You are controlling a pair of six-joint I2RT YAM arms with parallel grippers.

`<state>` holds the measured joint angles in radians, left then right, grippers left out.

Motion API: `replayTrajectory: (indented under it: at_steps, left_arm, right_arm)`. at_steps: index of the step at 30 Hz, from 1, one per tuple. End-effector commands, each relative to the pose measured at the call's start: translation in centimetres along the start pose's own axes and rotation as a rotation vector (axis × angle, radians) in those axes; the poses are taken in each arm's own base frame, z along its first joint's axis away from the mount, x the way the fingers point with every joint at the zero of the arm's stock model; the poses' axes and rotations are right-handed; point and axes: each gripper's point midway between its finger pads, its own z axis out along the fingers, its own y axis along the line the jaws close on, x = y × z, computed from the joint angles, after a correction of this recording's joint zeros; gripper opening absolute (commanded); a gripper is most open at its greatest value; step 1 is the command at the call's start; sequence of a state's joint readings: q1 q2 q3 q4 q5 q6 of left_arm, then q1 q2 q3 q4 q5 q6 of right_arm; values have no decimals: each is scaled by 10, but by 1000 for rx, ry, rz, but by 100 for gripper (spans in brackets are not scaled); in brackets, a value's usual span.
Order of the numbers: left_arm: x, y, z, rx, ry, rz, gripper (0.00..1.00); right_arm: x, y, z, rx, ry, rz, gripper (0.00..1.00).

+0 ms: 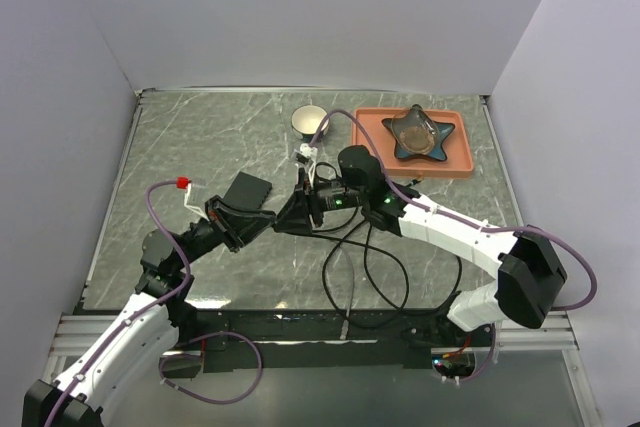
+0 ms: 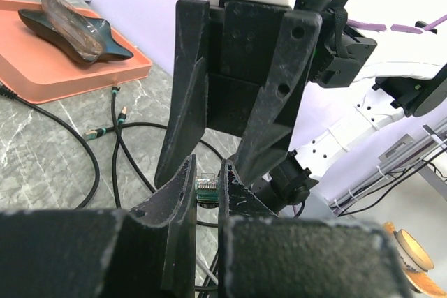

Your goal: Insert the plug into the switch port

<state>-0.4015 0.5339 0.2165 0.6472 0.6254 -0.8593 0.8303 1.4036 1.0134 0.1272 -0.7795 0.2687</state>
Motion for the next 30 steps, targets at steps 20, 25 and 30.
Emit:
replayTrajectory:
  at_steps: [20,25,30]
  left_arm:
    - [-7,-13,0,53,-15,31,1]
    - [-6,-11,1,50,-9,26,1]
    - [-3,-8,1,39,-3,26,1]
  right_arm:
    - [-37,21,7,-132,-116,0,33]
    - [-40,25,7,-152,-123,12,17]
    - [-40,24,8,-144,-122,24,0]
